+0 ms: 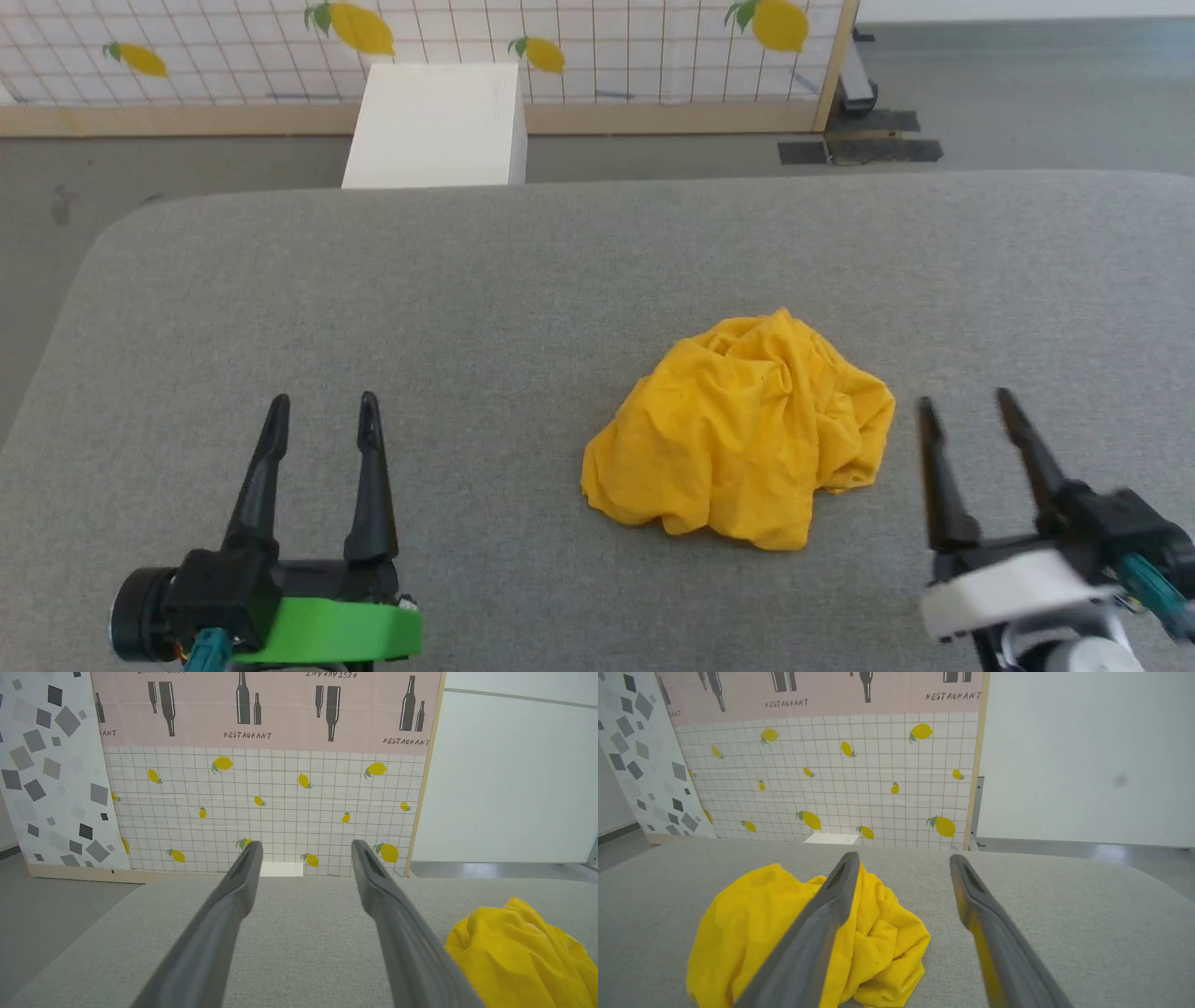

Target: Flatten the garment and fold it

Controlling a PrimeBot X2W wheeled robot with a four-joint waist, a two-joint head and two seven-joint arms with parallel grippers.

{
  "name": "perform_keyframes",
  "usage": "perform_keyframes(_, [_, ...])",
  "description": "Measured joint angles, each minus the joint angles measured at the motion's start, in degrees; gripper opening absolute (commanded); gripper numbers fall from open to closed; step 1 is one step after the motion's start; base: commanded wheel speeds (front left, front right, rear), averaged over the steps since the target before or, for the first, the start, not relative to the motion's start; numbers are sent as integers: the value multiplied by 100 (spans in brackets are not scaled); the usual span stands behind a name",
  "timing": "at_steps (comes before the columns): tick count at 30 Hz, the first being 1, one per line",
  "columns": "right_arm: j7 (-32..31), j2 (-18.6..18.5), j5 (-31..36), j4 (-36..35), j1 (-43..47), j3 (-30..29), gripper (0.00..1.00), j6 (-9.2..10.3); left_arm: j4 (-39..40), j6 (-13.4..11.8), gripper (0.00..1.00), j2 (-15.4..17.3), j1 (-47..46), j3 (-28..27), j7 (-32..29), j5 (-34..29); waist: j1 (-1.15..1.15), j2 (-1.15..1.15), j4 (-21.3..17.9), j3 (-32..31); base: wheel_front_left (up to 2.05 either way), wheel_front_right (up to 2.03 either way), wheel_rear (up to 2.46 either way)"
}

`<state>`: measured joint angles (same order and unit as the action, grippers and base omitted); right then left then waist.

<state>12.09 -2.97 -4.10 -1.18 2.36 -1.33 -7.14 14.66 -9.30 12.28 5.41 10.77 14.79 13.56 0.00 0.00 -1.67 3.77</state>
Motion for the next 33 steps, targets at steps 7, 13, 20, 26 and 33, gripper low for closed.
perform_keyframes(7, [-1482,-222,-231,720,-511,504,100,-8,-179,361,100,-398,-33,-102,0,-126,0,0,177,248,0,0,0])
perform_keyframes(13, [-2290,-335,-322,1285,-597,734,100,-9,-313,630,100,-648,-151,-211,0,-214,0,0,454,436,0,0,0])
perform_keyframes(20, [-2507,-302,-349,1578,-683,928,0,-10,-403,798,100,-802,-230,-332,0,-308,0,0,751,586,0,0,0])
perform_keyframes(26, [-2510,-211,-207,1449,-829,740,0,-10,-460,854,100,-870,-230,-428,0,-392,0,0,790,592,0,0,0])
perform_keyframes(33, [-2413,-199,-240,495,-1078,312,0,-11,-486,875,100,-894,-213,-601,0,-399,0,0,570,425,0,0,0])
